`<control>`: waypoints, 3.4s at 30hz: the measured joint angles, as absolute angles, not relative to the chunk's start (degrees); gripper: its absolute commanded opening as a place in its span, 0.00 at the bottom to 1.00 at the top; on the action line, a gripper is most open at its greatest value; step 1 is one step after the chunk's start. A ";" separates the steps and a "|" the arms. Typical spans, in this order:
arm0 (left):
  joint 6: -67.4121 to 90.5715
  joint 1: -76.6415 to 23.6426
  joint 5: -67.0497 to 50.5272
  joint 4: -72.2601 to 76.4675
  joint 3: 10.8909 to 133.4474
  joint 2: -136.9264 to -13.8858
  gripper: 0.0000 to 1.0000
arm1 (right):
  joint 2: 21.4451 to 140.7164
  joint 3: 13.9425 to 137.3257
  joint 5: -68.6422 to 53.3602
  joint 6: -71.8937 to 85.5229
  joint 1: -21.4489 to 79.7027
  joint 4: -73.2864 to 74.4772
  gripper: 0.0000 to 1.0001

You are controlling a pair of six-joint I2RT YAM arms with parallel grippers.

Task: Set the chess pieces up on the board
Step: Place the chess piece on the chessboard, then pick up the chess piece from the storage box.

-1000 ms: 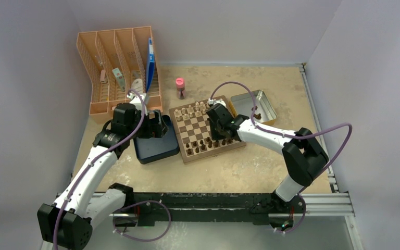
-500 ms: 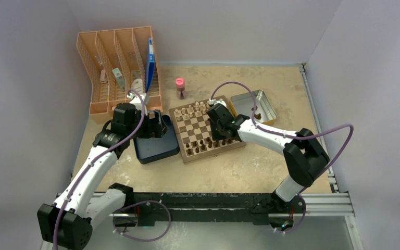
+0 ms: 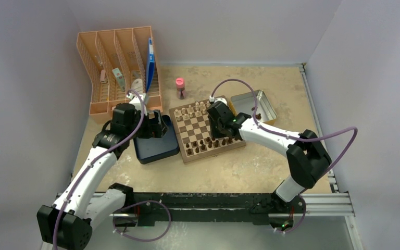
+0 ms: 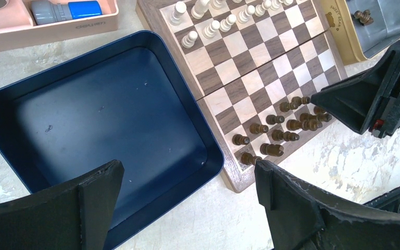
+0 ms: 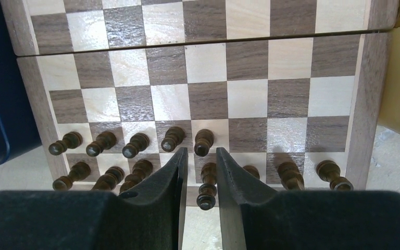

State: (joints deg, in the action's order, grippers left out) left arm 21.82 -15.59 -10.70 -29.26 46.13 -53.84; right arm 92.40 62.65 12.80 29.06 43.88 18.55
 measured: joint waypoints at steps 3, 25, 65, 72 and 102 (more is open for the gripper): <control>21.80 -15.59 -10.96 -29.26 46.13 -53.58 0.97 | 92.40 63.61 13.65 29.52 43.88 19.09 0.29; 21.26 -15.62 -20.67 -28.36 42.24 -43.40 1.00 | 92.66 69.56 23.16 37.71 16.45 12.75 0.29; 21.23 -16.25 -20.53 -28.38 42.19 -44.29 0.98 | 111.81 73.89 26.98 39.42 10.44 9.47 0.33; 21.23 -16.25 -20.29 -28.38 42.19 -44.03 0.98 | 112.25 74.24 26.13 39.44 10.44 9.54 0.32; 21.23 -16.25 -18.92 -28.42 42.19 -42.98 0.95 | 106.00 72.77 22.92 35.66 10.44 10.44 0.14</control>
